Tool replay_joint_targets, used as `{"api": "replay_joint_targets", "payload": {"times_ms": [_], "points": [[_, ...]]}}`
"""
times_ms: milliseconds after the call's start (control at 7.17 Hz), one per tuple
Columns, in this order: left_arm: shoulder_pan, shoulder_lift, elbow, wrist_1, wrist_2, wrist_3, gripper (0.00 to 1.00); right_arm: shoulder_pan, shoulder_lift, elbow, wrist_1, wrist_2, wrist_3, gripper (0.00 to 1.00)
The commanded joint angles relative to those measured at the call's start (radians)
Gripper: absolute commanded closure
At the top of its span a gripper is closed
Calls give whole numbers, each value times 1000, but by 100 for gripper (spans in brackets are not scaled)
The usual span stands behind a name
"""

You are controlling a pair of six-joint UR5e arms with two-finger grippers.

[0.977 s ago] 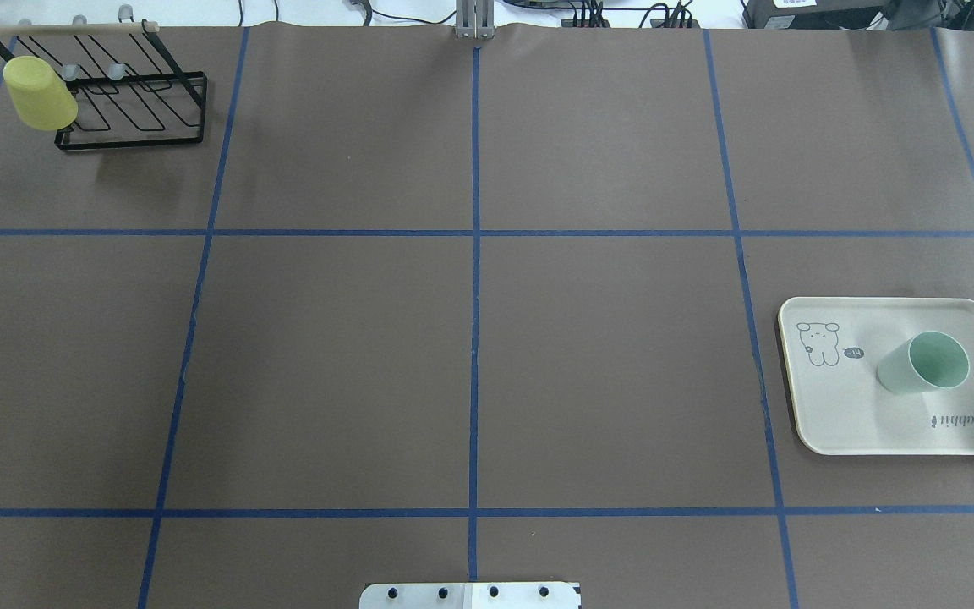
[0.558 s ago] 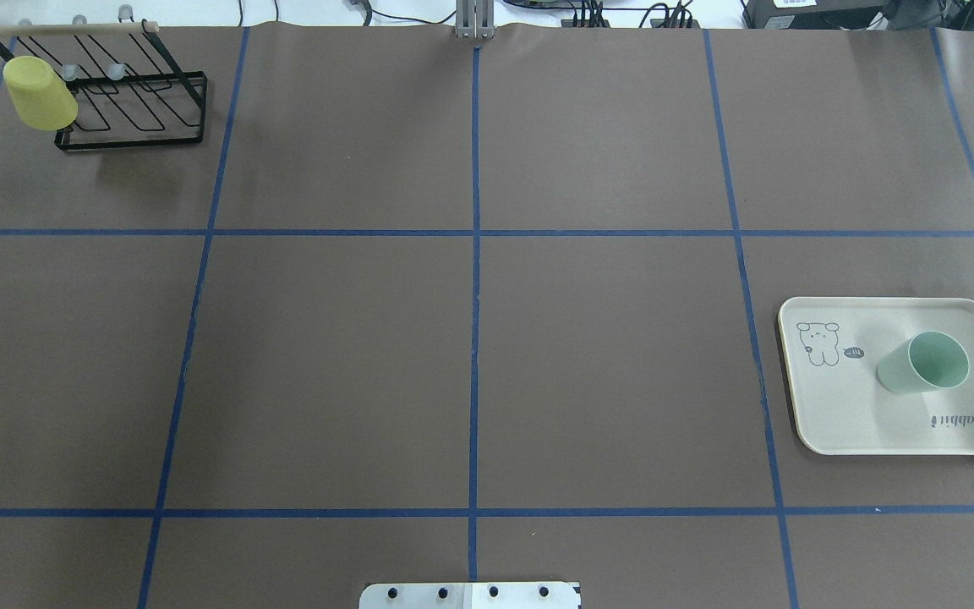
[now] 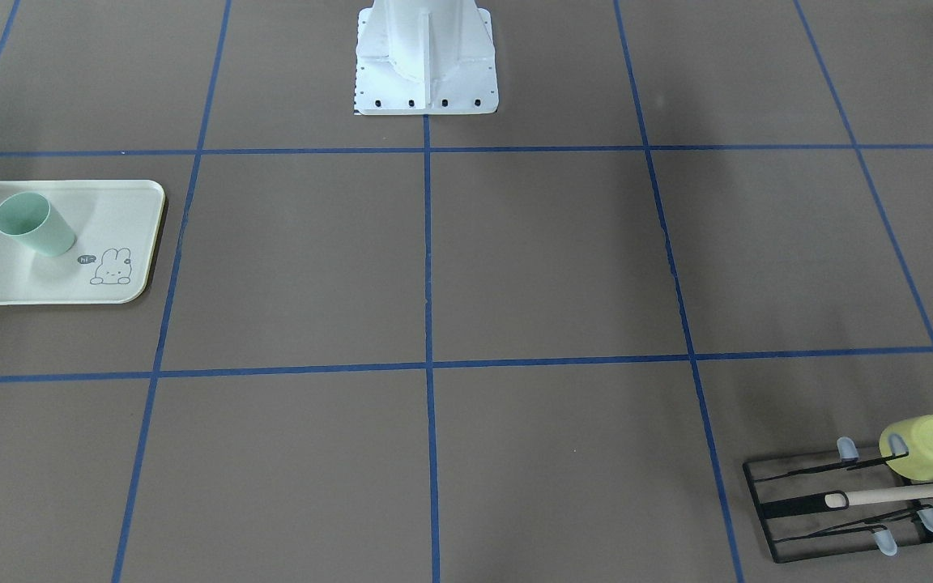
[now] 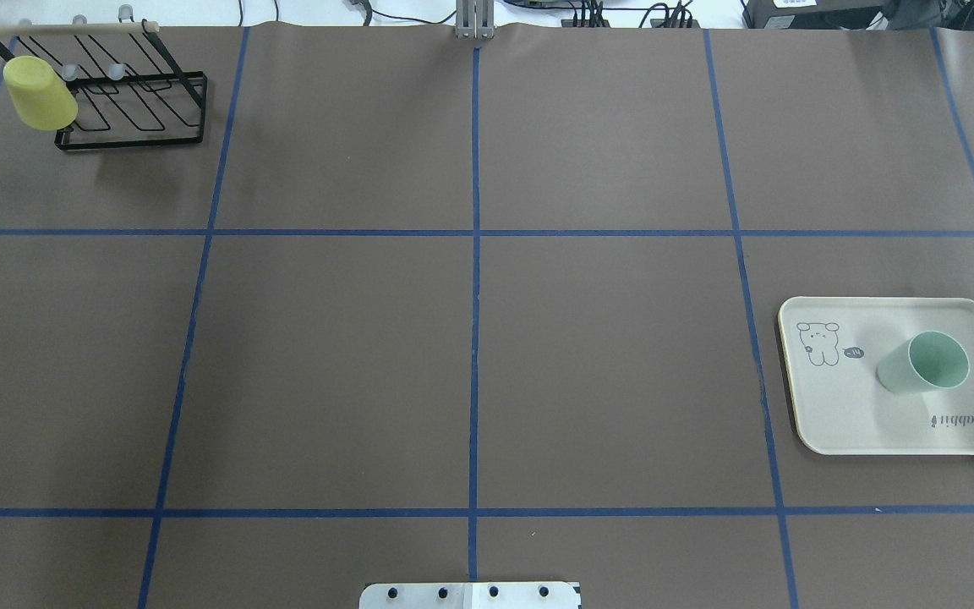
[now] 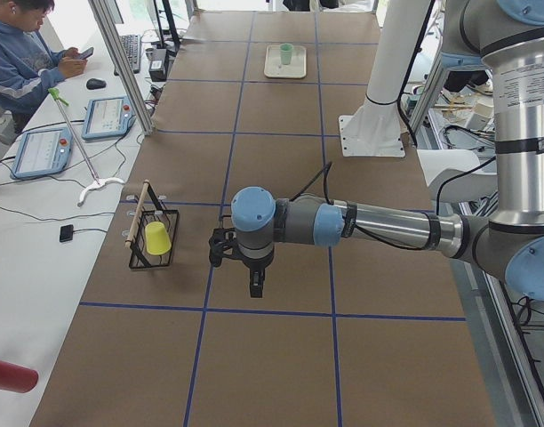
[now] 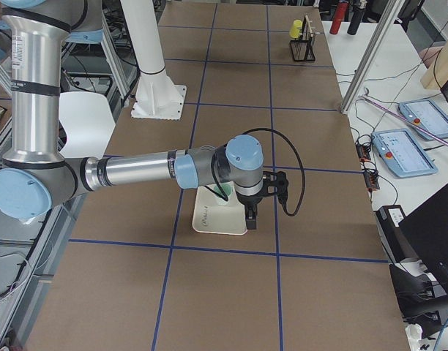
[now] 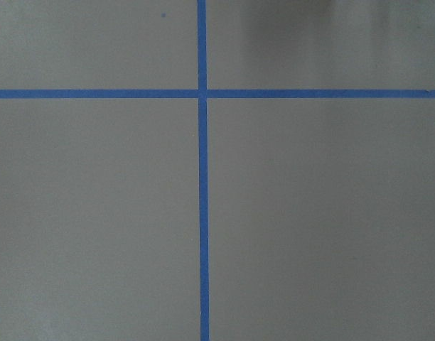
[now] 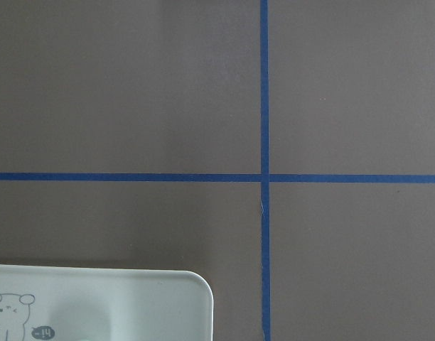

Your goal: Left arm grabs green cup and hands to right arm on tray

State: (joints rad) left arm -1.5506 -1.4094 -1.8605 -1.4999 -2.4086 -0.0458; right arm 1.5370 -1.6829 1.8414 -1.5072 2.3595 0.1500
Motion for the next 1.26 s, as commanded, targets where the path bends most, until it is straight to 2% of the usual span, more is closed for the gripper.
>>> {"api": "replay_joint_targets", "payload": {"times_ms": [0,279,698,837,1116], "points": [[1,1,1,-2,8,0,0,-46,-6,6,-1,-2,-33,0],[1,10,1,-5,-1,1,0,-11,-64,16,1,-5,-96,0],[1,-22,20,-5,-1,-8,0,-17,-52,15,1,-32,-83,0],[1,-20,8,-3,-3,-9,0,-44,-52,18,-1,-73,-83,0],[0,-4,0,-3,0,-9,0,-52,-61,18,1,-57,-81,0]]}}
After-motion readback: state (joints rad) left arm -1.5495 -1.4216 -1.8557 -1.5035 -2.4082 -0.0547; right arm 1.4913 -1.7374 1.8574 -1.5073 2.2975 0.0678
